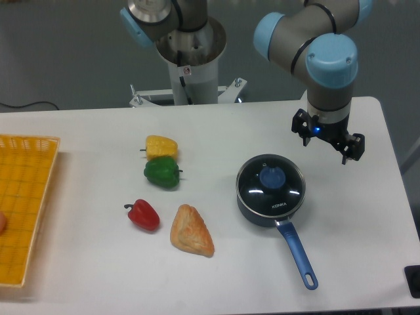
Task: Open the lid
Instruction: 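Move the open gripper over the blue knob of the glass lid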
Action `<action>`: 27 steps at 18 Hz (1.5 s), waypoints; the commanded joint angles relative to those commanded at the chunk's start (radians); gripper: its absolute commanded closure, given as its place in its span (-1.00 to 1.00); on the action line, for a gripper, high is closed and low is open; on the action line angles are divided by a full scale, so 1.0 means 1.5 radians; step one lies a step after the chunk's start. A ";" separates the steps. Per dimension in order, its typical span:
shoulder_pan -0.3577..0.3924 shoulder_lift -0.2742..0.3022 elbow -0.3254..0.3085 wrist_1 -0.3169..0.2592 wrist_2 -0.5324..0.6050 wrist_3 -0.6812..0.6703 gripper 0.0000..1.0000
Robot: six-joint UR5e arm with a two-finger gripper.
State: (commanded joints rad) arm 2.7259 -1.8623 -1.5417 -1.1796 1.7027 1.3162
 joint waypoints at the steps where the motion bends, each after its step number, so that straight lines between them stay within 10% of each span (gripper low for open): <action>1: 0.001 0.000 0.000 -0.003 0.000 0.001 -1.00; 27: 0.015 0.004 -0.053 0.052 -0.080 -0.211 -1.00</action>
State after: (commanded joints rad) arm 2.7489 -1.8561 -1.6214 -1.1015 1.5831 0.9991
